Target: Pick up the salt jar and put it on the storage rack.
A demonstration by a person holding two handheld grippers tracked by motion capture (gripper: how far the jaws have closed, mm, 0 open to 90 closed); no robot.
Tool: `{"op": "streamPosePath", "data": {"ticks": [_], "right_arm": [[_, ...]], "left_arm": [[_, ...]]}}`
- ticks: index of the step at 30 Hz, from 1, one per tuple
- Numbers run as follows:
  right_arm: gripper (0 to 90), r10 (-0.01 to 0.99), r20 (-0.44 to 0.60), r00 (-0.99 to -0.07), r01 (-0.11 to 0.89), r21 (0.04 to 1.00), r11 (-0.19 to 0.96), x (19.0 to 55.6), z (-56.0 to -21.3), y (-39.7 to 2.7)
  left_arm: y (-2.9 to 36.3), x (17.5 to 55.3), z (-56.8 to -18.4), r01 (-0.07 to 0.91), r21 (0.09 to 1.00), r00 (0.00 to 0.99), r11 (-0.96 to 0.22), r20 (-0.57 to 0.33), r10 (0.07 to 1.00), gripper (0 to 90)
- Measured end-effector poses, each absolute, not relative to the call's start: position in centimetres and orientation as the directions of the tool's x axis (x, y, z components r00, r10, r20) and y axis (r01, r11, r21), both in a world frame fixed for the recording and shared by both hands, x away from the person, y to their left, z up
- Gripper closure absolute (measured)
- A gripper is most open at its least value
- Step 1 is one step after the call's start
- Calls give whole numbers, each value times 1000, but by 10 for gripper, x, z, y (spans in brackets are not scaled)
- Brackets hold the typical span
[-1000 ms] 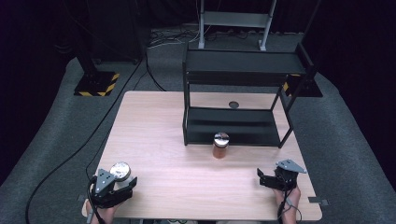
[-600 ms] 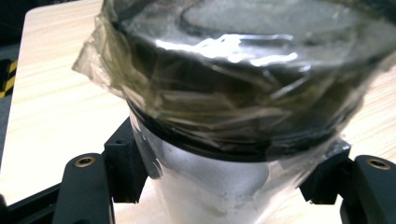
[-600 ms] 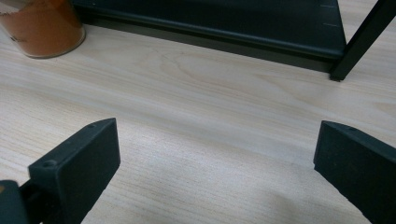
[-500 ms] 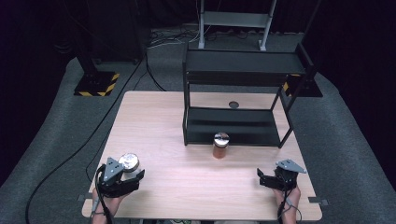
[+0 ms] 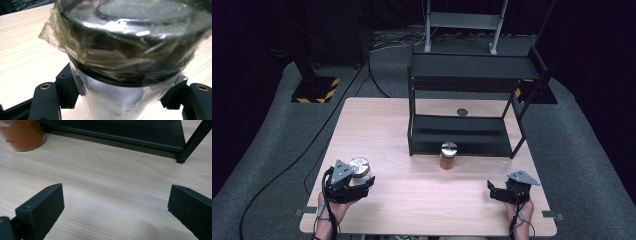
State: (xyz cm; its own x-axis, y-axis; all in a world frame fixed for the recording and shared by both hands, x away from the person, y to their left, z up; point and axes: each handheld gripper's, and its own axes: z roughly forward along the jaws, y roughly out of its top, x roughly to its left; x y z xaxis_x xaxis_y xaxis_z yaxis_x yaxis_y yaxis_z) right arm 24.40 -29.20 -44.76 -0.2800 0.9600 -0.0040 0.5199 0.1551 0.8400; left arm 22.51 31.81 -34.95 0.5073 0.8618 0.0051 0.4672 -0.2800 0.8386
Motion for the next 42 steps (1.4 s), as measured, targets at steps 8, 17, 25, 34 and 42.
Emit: {"op": "streamPosePath", "data": {"ticks": [8, 17, 25, 34, 42], "right_arm": [[0, 960, -1, -279, 519, 841, 152, 244, -448, -293], [0, 960, 3, -281, 520, 841, 149, 244, -448, -293], [0, 959, 4, -282, 524, 838, 150, 245, -447, -294], [0, 959, 6, -283, 523, 839, 149, 245, -448, -294], [0, 959, 7, -283, 524, 839, 149, 245, -448, -294]], "left_arm": [[306, 238, -337, 449, 836, 546, -316, 23, 837, 308], [295, 252, -324, 431, 841, 581, -326, 18, 814, 308], [284, 269, -311, 415, 843, 613, -343, 19, 790, 308], [269, 291, -296, 403, 835, 656, -374, 21, 755, 308], [261, 302, -290, 395, 836, 673, -380, 18, 740, 308]]}}
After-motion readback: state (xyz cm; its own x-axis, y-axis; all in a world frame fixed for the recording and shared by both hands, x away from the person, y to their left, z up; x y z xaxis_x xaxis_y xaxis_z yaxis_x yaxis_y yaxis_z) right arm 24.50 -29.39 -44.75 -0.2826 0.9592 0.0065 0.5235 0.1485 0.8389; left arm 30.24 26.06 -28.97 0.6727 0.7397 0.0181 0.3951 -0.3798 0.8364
